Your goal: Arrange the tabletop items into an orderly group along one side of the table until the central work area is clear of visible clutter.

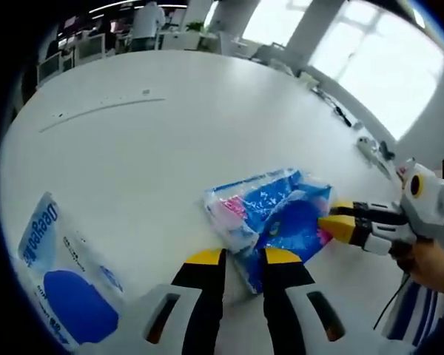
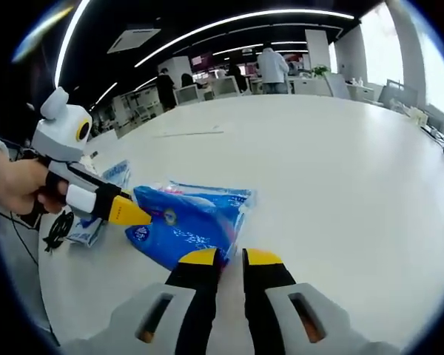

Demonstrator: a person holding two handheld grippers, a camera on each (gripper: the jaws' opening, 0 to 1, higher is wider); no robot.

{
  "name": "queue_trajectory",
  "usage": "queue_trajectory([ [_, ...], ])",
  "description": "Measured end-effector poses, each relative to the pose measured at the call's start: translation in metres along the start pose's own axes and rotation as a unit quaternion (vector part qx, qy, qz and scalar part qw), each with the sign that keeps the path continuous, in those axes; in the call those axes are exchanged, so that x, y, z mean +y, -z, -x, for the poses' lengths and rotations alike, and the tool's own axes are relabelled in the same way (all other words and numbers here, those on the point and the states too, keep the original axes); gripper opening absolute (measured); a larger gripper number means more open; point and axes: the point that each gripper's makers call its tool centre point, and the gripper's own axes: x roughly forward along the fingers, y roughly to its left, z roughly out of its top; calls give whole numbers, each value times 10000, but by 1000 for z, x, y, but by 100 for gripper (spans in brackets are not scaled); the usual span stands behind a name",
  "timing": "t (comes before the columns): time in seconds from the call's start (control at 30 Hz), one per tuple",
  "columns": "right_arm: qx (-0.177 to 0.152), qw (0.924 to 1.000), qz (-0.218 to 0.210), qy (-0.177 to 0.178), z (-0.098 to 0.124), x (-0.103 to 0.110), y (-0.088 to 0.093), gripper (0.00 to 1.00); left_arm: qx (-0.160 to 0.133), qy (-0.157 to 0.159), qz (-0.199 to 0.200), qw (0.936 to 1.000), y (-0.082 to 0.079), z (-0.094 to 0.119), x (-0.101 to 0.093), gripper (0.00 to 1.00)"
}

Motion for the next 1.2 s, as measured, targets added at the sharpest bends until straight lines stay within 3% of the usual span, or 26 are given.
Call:
queue_trajectory([
  [0.1,-43,10000,70,24,0,0,-2,18,-84,-87,-35,9999,-3,3,1,33],
  [0.33,-97,9997,206,72,2,0,-12,24,-160,-207,-147,9996,-9,11,7,43],
  [0.43,-62,9996,237,107,3,0,-14,28,-182,-196,-142,9995,-12,16,8,43],
  [0.83,-167,9994,278,148,16,10,-26,28,-255,-220,-185,9993,-20,39,10,42],
  [1.2,-353,9989,156,248,43,23,-38,32,-404,-143,-167,9989,-18,72,13,43],
])
